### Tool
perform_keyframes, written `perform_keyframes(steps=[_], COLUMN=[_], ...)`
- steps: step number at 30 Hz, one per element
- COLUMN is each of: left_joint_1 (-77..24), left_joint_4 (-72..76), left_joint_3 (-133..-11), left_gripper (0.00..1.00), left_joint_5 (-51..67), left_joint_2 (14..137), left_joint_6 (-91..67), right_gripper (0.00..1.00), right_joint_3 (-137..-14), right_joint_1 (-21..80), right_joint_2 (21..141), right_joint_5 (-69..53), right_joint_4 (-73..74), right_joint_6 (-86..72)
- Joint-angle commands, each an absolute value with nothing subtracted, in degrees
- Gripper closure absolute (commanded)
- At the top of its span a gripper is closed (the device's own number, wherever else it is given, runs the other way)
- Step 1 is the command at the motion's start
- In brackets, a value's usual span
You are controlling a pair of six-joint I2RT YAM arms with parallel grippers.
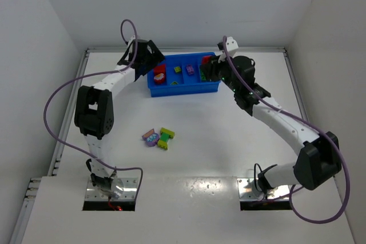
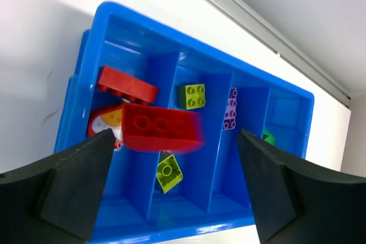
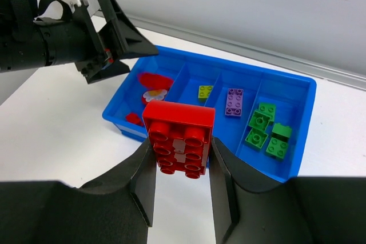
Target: Sort the legos into containers by color
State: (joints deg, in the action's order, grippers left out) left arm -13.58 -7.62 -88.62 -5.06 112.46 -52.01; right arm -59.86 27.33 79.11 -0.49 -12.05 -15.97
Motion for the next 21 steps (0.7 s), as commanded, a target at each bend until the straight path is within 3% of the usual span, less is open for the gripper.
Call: perform_keyframes(steps=[1, 2, 8, 14, 21], left_joint_1=[-12.7, -12.7, -7.5, 6.8, 10.5], left_joint_4=[-2.8, -2.8, 0.3, 6.3, -13.4], left_joint_3=[-90.0, -90.0, -92.3, -86.9, -90.0], left_gripper=[0.04, 0.0, 0.0, 0.0, 0.0], left_joint_5=[-3.7, -3.1, 7.0, 25.5, 29.3], left_joint_2=[109.9, 109.2, 101.5, 96.2, 91.3], left_joint_6=[-50.9, -50.9, -50.3, -52.5, -29.3], right_gripper=[1.0, 1.0, 1.0, 1.0, 1.0], right_joint_3=[-62.9, -63.5, -69.3, -83.0, -99.2], right_joint_1=[27.2, 27.2, 27.2, 29.9, 32.2], right_joint_2=[79.9, 81.3, 88.3, 105.0, 123.6], right_joint_5=[-2.5, -2.5, -8.1, -13.9, -16.3], right_joint_4=[-14.6, -14.6, -17.6, -18.9, -15.8], right_joint_6=[-15.2, -15.2, -15.2, -19.5, -25.2])
